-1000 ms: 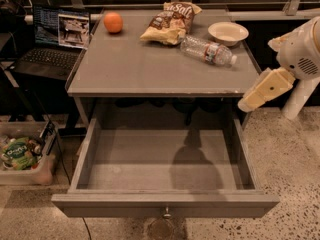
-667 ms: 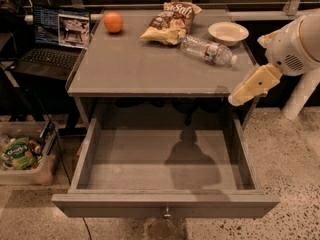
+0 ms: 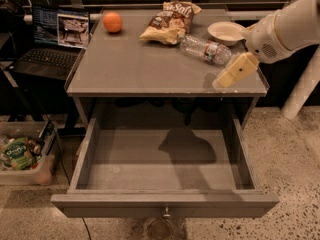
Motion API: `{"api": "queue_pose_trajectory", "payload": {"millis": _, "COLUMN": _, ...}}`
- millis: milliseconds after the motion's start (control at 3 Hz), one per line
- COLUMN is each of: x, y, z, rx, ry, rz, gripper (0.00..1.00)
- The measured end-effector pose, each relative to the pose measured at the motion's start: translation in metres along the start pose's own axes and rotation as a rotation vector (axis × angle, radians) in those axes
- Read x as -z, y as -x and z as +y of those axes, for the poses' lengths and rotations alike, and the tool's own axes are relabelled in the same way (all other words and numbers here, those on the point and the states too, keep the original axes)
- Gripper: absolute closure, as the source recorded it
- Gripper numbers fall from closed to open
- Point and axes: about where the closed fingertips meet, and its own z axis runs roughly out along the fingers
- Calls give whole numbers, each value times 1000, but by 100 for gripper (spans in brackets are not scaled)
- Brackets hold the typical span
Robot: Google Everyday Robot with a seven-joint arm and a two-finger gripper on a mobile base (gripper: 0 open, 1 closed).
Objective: Place water bottle into top drawer
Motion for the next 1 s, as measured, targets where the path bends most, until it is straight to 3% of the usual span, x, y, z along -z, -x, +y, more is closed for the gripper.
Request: {"api": "queue_pose_trajectory", "payload": {"millis": 1000, "x": -64, "y": 14, "z": -89, "rx": 17, "ry": -38, "rz": 44, "gripper": 0}}
